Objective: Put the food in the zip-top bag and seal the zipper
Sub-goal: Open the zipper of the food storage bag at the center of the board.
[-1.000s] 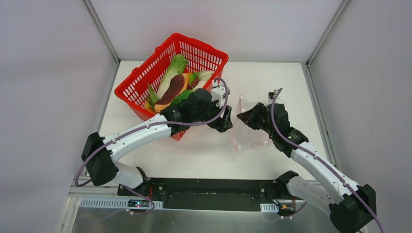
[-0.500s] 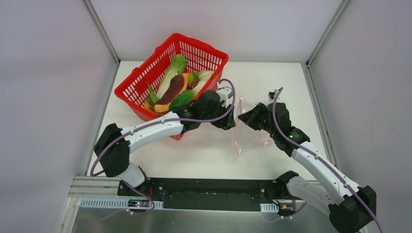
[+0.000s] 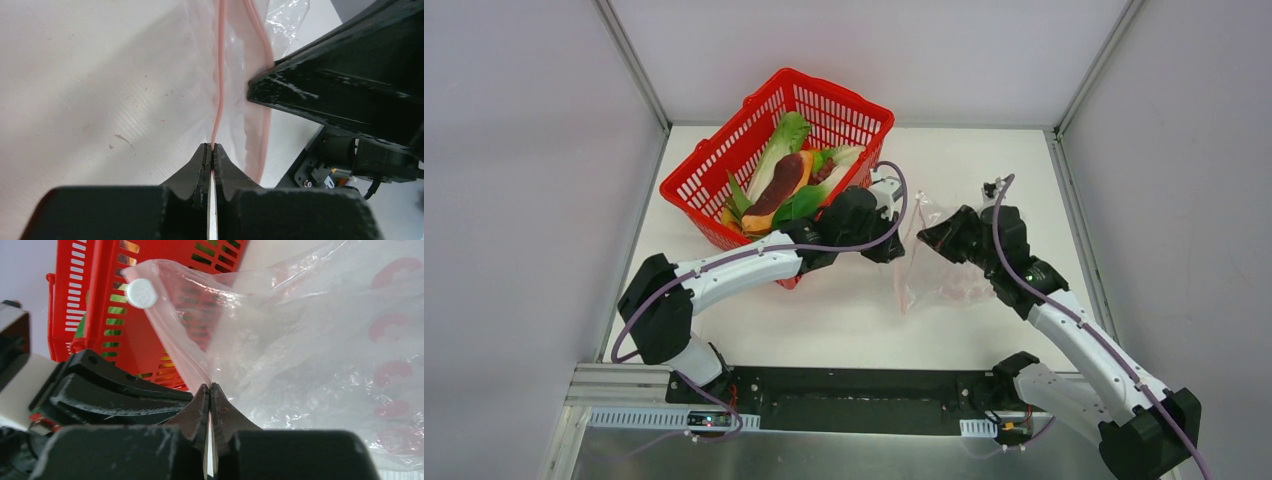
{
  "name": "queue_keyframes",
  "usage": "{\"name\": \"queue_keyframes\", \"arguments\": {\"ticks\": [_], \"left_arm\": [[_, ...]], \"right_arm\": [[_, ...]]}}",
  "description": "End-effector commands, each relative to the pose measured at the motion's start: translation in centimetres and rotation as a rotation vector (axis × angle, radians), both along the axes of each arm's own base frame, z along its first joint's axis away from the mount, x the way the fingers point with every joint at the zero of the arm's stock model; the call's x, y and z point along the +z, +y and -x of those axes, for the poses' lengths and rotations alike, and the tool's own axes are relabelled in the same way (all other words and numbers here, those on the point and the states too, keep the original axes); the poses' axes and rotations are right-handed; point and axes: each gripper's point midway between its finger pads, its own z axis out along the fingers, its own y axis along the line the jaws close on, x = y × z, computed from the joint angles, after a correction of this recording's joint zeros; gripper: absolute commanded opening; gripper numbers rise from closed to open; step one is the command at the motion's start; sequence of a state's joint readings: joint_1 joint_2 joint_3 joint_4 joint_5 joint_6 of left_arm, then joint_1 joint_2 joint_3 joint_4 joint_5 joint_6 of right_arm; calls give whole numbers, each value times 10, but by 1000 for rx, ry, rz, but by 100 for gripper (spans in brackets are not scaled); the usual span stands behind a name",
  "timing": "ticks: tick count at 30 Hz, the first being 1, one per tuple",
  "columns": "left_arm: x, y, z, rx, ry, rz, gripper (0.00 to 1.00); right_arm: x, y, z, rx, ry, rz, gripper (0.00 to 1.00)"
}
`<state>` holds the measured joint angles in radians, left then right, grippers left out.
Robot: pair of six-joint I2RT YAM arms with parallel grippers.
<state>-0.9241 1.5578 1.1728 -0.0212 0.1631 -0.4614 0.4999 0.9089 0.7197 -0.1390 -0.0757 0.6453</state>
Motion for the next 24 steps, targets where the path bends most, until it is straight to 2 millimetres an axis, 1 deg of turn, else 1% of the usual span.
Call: {"name": "queue_keyframes", "arguments": {"ticks": [1, 2, 3, 4, 7, 9, 10, 12, 13, 15, 17, 19, 21, 24], "left_arm": [[-3, 6, -4, 35, -28, -37, 0], [-4, 12, -8, 66, -38, -61, 0], [-5, 21, -15, 116, -62, -95, 0], [-6, 31, -22, 164, -74, -132, 0], [1, 47, -36, 256, -103, -182, 0], [6, 51, -42, 293, -112, -187, 0], [8, 51, -44, 298, -116, -183, 0], [16, 45, -45, 285, -119, -161, 0], [18, 41, -45, 275, -114, -151, 0], [21, 32, -42, 245, -97, -120, 0], [26, 23, -37, 202, -81, -85, 0], [31, 17, -34, 180, -71, -59, 0], [36, 14, -32, 171, -62, -38, 0], [41, 12, -29, 166, -49, -20, 0]], "right_arm": [[45, -3, 2, 32, -87, 10, 0], [46, -5, 5, 48, -84, 45, 0], [41, -10, 10, 74, -66, 109, 0], [47, -15, 13, 80, -62, 154, 0], [41, -35, 26, 105, 12, 310, 0], [35, -49, 38, 123, 79, 406, 0], [33, -61, 41, 97, 101, 464, 0], [31, -78, 44, 51, 135, 536, 0], [30, -83, 45, 35, 137, 551, 0], [31, -79, 45, 41, 124, 526, 0], [34, -65, 43, 69, 107, 461, 3], [36, -52, 39, 75, 91, 381, 12], [39, -36, 35, 86, 84, 292, 17], [42, -24, 26, 66, 72, 200, 36]]}}
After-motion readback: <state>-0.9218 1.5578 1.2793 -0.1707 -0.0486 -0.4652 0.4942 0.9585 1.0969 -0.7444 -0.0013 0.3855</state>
